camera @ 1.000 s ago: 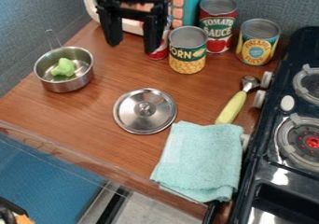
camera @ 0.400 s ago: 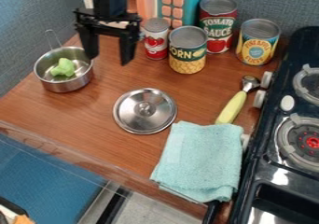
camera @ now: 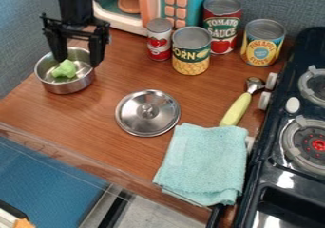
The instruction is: Remove the green object from the pot and put it at the center of the table
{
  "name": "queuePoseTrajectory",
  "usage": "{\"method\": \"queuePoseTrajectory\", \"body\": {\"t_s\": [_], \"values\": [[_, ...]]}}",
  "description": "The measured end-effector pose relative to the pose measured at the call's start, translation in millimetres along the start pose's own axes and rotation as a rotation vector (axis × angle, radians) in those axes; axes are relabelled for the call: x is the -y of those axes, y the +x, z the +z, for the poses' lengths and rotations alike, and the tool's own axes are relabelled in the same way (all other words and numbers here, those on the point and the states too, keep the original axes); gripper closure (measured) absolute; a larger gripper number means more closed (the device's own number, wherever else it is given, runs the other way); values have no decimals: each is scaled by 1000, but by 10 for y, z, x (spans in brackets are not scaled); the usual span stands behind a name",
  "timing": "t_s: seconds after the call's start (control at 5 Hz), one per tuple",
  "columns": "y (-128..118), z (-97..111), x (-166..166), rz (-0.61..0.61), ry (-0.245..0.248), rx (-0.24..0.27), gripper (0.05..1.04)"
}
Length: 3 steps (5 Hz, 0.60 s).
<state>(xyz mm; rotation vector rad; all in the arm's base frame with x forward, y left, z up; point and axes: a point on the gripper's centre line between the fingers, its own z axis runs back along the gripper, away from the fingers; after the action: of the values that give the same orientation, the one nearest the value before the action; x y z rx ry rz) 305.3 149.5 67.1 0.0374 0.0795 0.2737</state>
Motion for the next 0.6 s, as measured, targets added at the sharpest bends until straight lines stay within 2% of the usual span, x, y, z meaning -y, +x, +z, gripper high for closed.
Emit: {"method": "queuePoseTrajectory", "body": {"t_s": [0.4, 0.6], "values": [[15, -157, -243, 60, 6, -30, 83], [60, -117, -393, 110, 5, -16, 83]]}}
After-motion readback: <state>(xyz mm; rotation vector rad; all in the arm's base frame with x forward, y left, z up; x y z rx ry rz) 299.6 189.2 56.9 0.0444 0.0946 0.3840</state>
